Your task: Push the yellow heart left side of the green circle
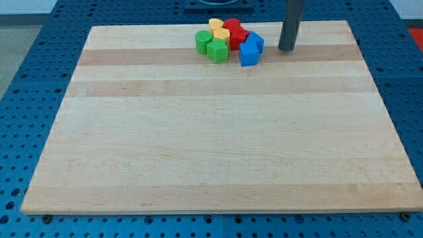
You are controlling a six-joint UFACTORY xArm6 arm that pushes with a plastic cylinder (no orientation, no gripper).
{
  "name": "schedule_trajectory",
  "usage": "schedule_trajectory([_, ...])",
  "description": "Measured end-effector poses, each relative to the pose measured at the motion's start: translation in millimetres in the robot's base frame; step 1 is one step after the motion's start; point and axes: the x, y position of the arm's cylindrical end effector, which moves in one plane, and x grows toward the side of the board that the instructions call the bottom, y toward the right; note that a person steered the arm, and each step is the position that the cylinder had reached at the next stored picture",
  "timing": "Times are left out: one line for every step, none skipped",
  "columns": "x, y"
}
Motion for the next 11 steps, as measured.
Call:
schedule_trajectory([-38,-3])
schedule_trajectory([-69,-37])
schedule_trajectory([-71,-68])
schedule_trajectory([-71,-123])
schedule_trajectory([-71,-165])
schedule_trajectory([-72,-183])
schedule_trajectory([-71,-186])
schedule_trajectory([-68,-192])
schedule_trajectory([-61,-204])
schedule_trajectory([-50,-205])
schedule_trajectory([-46,-200])
